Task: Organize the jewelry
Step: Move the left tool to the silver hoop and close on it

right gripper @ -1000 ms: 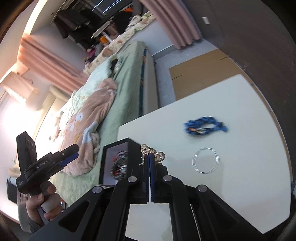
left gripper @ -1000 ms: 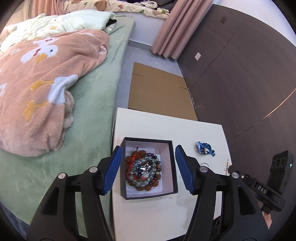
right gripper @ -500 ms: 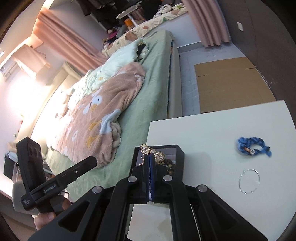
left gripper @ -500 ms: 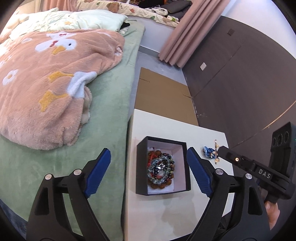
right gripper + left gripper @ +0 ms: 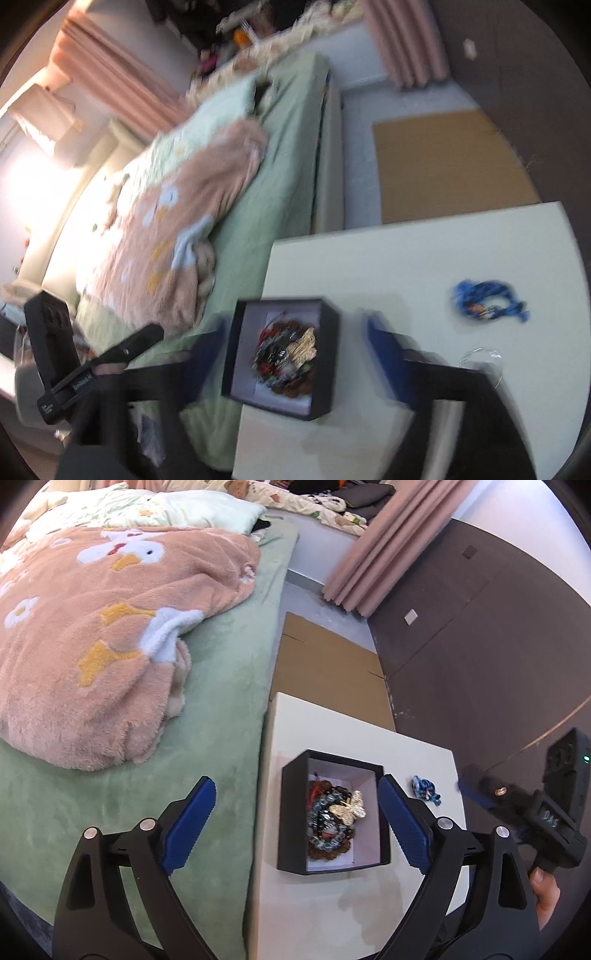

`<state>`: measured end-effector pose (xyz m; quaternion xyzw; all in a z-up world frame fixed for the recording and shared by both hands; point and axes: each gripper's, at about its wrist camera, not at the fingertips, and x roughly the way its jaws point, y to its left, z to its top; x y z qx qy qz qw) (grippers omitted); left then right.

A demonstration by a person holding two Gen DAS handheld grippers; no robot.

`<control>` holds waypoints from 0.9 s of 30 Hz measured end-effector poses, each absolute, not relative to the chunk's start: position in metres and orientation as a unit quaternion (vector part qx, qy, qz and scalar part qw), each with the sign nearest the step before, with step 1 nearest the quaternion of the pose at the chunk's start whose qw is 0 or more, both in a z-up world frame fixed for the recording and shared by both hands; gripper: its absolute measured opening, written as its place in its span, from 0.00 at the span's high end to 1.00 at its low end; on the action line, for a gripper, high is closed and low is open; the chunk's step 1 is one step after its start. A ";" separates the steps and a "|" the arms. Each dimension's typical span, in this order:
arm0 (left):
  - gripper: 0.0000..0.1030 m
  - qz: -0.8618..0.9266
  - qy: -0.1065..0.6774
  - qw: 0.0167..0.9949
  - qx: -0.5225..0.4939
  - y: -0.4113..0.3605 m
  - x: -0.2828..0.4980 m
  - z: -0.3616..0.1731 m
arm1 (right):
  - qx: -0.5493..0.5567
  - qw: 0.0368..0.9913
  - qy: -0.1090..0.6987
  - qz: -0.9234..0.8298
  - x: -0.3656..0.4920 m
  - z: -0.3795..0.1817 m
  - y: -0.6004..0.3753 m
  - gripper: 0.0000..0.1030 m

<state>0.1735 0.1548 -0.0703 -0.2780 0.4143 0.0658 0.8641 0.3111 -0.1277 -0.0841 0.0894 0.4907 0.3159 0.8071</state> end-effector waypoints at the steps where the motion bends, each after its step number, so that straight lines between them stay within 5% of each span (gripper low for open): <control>1: 0.14 0.061 0.415 0.866 -0.273 0.150 0.174 -0.069 | 0.085 0.815 0.482 0.311 0.308 -0.080 -0.136 0.23; 11: 0.12 0.040 0.427 0.870 -0.243 0.112 0.189 -0.061 | 0.130 0.826 0.479 0.266 0.318 -0.080 -0.215 0.25; 14: 0.09 0.032 0.433 0.871 -0.229 0.096 0.197 -0.060 | 0.142 0.830 0.476 0.254 0.323 -0.085 -0.235 0.15; 27: 0.08 -0.047 0.475 0.867 -0.142 -0.010 0.245 -0.078 | 0.187 0.826 0.496 0.190 0.327 -0.130 -0.305 0.07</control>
